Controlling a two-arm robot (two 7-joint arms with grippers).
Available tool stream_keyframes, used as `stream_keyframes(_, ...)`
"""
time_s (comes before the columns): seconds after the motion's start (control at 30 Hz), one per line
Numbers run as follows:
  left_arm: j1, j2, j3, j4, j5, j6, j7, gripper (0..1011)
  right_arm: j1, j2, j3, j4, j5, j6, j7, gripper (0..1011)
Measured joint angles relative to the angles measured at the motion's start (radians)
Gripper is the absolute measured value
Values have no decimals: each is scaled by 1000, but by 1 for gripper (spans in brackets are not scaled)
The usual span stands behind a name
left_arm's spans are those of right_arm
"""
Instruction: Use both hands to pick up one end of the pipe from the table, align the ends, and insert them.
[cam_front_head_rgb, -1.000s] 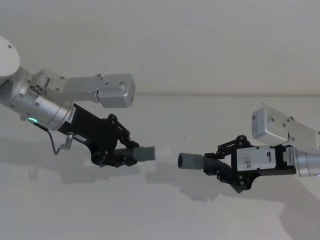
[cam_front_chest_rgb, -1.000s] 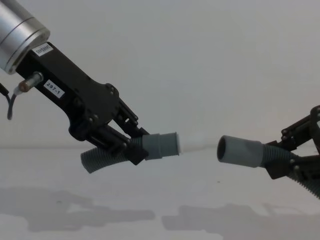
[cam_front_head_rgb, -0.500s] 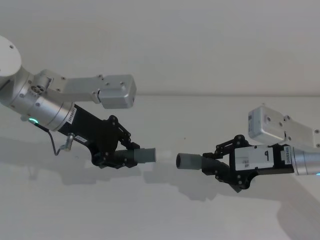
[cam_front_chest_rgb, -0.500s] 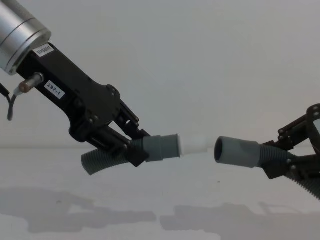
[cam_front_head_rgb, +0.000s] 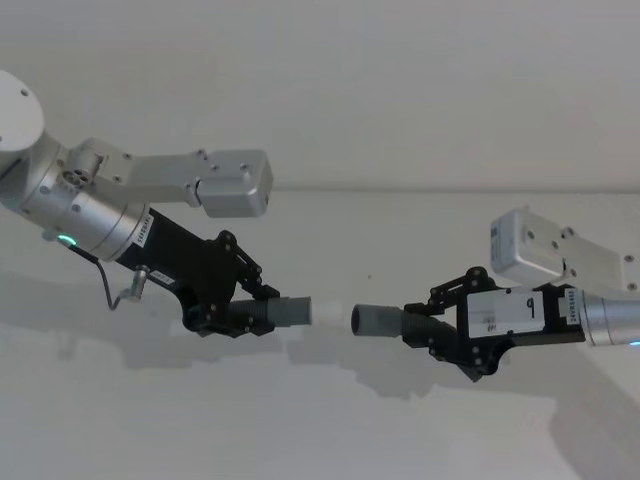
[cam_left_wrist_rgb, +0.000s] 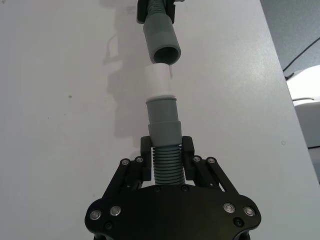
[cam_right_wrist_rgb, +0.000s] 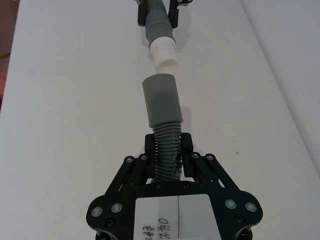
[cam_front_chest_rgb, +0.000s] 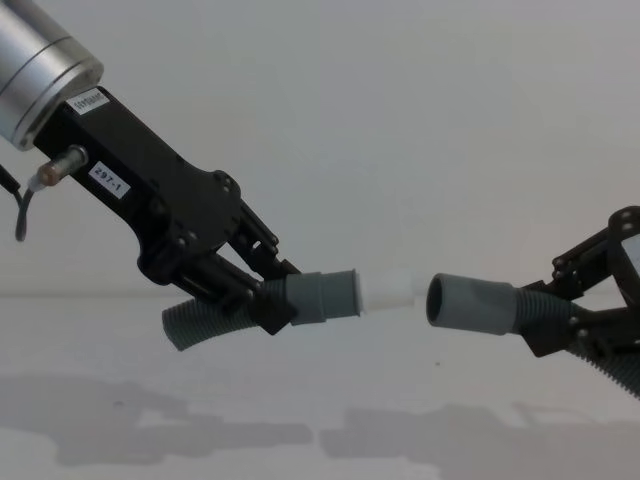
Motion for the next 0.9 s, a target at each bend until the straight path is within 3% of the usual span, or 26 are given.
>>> stream_keyframes(0.9, -25, -10, 28, 32, -9, -15, -7, 343, 42, -12, -35, 13, -3, 15, 2, 283)
